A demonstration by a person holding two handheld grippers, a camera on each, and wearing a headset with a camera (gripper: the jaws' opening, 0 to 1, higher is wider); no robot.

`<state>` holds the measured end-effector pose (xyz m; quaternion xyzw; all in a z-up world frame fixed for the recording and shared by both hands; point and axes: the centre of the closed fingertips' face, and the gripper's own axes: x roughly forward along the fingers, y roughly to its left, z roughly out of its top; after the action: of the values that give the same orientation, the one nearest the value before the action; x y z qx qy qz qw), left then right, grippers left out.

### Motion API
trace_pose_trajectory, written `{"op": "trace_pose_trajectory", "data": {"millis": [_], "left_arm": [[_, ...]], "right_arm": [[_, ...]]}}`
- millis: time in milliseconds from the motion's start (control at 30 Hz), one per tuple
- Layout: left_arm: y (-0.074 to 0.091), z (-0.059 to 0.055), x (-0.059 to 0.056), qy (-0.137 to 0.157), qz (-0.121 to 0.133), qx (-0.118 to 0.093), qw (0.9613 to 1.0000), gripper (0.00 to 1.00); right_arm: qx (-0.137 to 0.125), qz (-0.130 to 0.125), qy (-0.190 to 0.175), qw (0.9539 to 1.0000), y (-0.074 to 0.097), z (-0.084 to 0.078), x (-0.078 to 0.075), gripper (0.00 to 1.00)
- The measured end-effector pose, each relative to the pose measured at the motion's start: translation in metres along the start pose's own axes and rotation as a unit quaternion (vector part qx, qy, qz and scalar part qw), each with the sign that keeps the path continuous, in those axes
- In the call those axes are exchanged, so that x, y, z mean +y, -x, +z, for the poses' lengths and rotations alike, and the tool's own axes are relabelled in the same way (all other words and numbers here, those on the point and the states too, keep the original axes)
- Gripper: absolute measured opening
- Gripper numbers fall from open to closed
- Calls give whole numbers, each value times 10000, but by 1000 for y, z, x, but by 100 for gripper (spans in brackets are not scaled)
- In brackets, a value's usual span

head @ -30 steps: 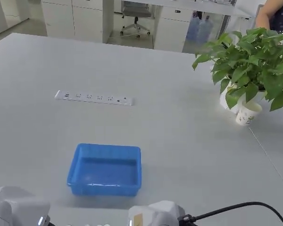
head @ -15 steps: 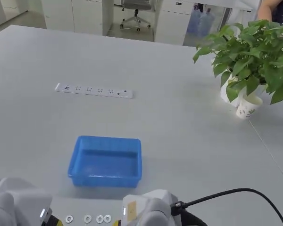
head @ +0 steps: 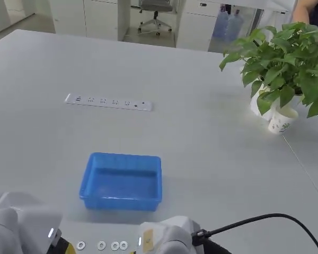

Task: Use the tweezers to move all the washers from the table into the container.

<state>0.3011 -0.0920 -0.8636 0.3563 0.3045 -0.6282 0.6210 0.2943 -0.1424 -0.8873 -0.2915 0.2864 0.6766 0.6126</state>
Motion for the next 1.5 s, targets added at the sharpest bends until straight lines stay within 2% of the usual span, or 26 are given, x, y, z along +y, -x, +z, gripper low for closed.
{"op": "trace_pose_trajectory", "data": {"millis": [133, 733, 933, 1333, 1500], "left_arm": [[3, 6, 0, 0, -4, -36, 10000, 5], [10, 16, 1, 47, 8, -148, 9999, 5], [9, 13, 1, -77, 20, -95, 9999, 5], [7, 5, 2, -90, 10, -19, 10000, 12], [5, 8, -1, -84, -37, -83, 9999, 11]], "right_arm": [[5, -17, 7, 10000, -1, 0, -1, 15], [26, -88, -90, 9999, -1, 1, -2, 9], [6, -88, -128, 9999, 0, 2, -1, 8], [-32, -123, -32, 9999, 5, 1, 0, 8], [-107, -172, -23, 9998, 7, 4, -1, 8]]}}
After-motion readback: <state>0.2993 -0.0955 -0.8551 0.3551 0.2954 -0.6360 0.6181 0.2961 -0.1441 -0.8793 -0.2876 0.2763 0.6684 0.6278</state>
